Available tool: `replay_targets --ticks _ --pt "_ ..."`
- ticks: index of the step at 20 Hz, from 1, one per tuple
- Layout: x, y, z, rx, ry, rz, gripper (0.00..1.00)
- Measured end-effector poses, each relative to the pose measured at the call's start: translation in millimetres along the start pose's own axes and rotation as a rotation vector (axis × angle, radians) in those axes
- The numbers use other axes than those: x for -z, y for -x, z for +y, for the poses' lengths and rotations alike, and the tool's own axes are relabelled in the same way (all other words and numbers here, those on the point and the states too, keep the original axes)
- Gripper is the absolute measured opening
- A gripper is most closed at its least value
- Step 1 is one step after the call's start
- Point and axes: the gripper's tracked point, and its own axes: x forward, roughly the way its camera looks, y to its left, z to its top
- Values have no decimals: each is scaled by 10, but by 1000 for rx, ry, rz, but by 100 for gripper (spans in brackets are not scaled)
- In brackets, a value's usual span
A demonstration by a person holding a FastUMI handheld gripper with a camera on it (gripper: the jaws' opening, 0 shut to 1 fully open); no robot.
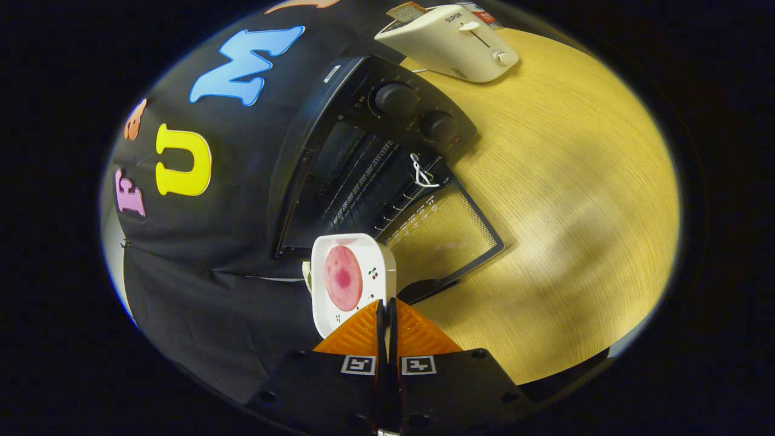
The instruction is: Open the toaster oven, put the food inside, and close the toaster oven door.
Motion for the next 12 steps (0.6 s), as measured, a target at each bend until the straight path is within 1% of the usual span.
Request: replay_targets --ticks 3,7,12 --pt "-127 -204 55 -3 -34 -35 2" --pt "-399 -440 52 15 -88 -130 2" --pt "-696 -596 139 -18 -154 -230 2"
